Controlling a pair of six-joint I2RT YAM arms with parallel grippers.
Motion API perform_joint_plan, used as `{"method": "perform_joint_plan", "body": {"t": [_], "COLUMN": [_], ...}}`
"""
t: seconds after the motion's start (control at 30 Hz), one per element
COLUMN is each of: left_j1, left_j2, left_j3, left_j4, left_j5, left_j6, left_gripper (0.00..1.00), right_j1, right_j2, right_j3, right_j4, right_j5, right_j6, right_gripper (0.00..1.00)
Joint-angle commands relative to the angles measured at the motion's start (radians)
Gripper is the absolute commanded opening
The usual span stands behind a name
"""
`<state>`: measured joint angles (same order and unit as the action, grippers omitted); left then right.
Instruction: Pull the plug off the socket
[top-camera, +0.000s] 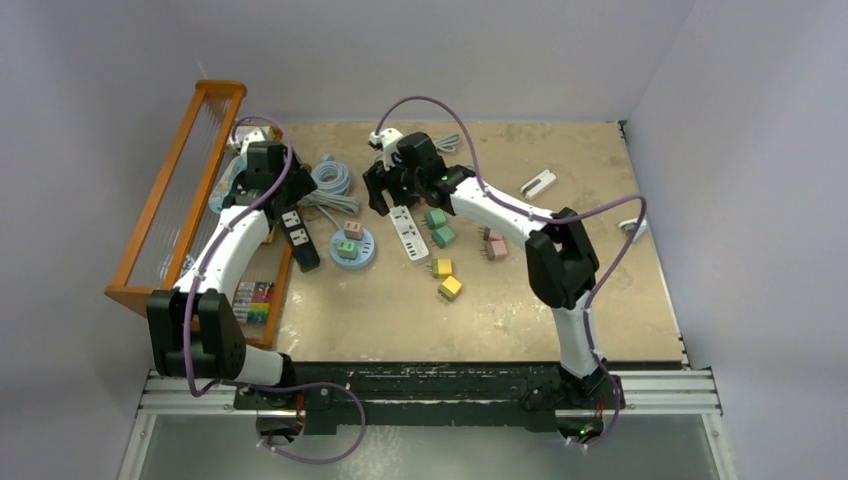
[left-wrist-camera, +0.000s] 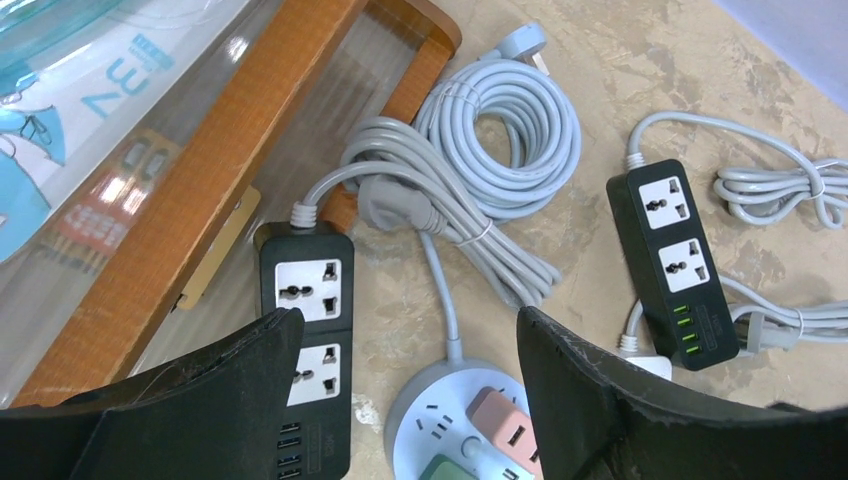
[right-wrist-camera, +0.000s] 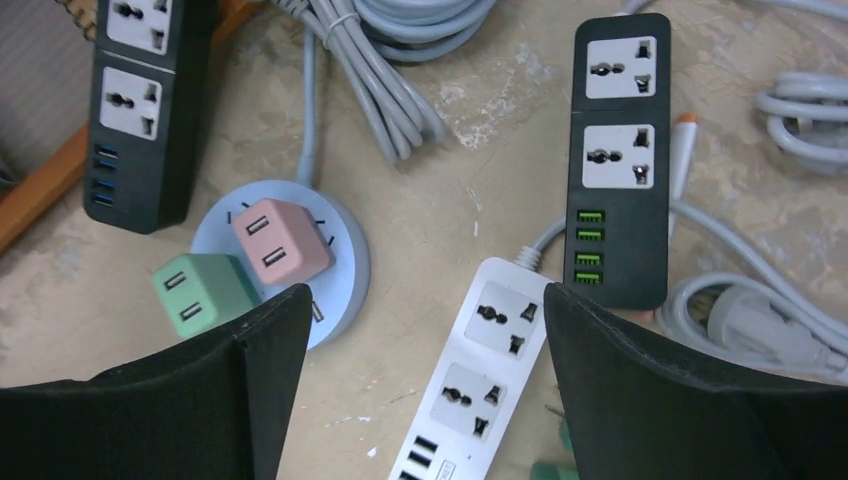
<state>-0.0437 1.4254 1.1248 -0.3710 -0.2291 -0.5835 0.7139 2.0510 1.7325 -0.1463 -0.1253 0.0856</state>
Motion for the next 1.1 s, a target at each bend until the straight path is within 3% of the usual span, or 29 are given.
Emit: {"method": "perform_joint_plan", "body": {"t": [0.0,0.2,0.5,1.07], "left_j1": [0.014,0.015,0.015,0.015], "left_j2": [-0.051,-0.07,-0.065,-0.062], "left_j3": [-0.033,-0.063,-0.085,-0.091], "left_j4": [0.042,0.056,0.085,0.087], "left_j5": [0.039,0.055,0.125,0.132], "left_j6": [-0.013,-0.03,-0.063,-0.065], "left_gripper": [0.77,0.77,0.76,0.75], "right_j1": [0.014,0.05,0.101,0.108], "right_j2": [-0.004,0.043,0.121,0.316], "right_j3": [0.105,0.122,0.14,0.334], "right_j4": [-0.01,-0.058,-0.056,-0.099], "right_j5": [-0.045,-0.069,-0.119,-0.191], "right_j6": [-0.176,-0.321,-0.358,-0.36], "right_gripper": [0.84,0.79,0.72,0.62]}}
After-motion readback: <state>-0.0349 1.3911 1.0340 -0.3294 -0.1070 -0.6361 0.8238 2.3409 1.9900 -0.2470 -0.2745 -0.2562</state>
